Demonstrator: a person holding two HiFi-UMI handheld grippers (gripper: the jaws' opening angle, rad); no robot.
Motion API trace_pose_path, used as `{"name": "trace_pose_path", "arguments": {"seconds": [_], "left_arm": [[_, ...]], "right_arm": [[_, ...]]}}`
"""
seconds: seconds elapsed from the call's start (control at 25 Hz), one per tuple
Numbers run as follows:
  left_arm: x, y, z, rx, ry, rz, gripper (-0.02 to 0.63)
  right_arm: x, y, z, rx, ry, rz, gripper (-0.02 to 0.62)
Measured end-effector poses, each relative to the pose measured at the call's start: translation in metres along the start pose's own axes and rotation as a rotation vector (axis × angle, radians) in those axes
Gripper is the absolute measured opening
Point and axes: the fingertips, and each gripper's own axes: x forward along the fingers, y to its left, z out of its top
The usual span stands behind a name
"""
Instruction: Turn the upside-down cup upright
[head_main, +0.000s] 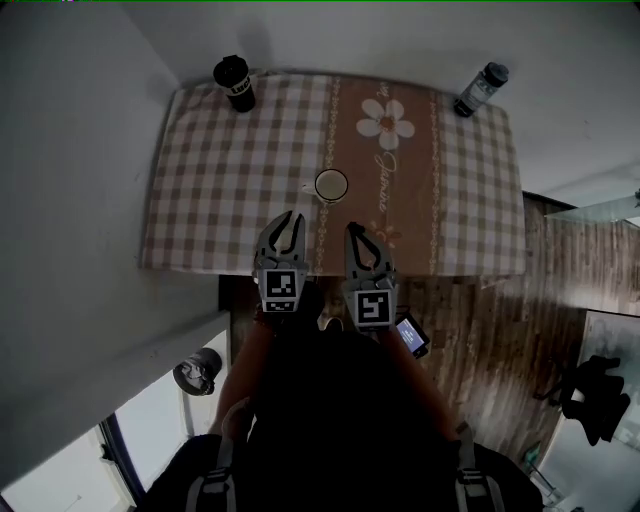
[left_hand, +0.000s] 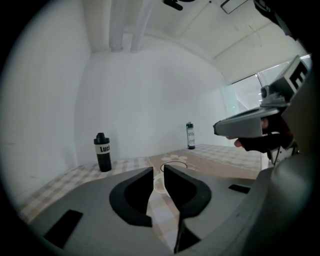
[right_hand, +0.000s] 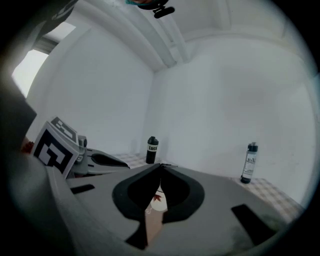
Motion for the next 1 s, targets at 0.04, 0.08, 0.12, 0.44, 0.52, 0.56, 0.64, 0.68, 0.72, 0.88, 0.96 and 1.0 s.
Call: {"name": "trace_pose_path", "arguments": {"seconds": [0.04,0.08,0.12,0.44,0.52,0.56,0.64,0.68,0.72,0.88,0.96,1.0], "left_arm": [[0.009,0.004,-0.005,0.001,0.010,-0.008,0.071],[0.017,0.007,-0.010,0.001,0.020,-0.017,0.071],[0.025,0.010,-0.015,-0.001,0.031,-0.028,0.083],[0.080,0.028,-0.051,-0.030,0.078,-0.085,0.173],[0.086,0.028,-0.050,-0.026,0.076,-0.118,0.173],[0.087,0.027,-0.051,-0.022,0.079,-0.135,0.173],[0.087,0.025,-0.056,-0.015,0.095,-0.155,0.173],[0.087,0.025,-0.060,-0.018,0.105,-0.158,0.173],[0.087,0.024,-0.063,-0.025,0.111,-0.159,0.173],[0.097,0.019,-0.067,-0.025,0.099,-0.184,0.173],[0.100,0.015,-0.066,0.000,0.097,-0.199,0.173],[0.100,0.013,-0.066,0.008,0.098,-0.201,0.173]], "right_arm": [[0.008,-0.002,-0.001,0.000,0.005,-0.007,0.006],[0.015,-0.004,-0.002,-0.002,0.011,-0.013,0.006],[0.022,-0.006,-0.003,-0.005,0.016,-0.020,0.006],[0.072,-0.024,-0.017,-0.035,0.079,-0.084,0.006],[0.080,-0.027,-0.020,-0.034,0.098,-0.107,0.006],[0.084,-0.028,-0.021,-0.030,0.101,-0.119,0.006],[0.089,-0.030,-0.021,-0.024,0.087,-0.137,0.006],[0.090,-0.030,-0.021,-0.021,0.081,-0.141,0.006],[0.090,-0.031,-0.022,-0.018,0.083,-0.142,0.006],[0.097,-0.035,-0.024,-0.018,0.084,-0.142,0.006],[0.100,-0.033,-0.024,-0.032,0.072,-0.117,0.006],[0.102,-0.031,-0.024,-0.035,0.068,-0.101,0.006]]}}
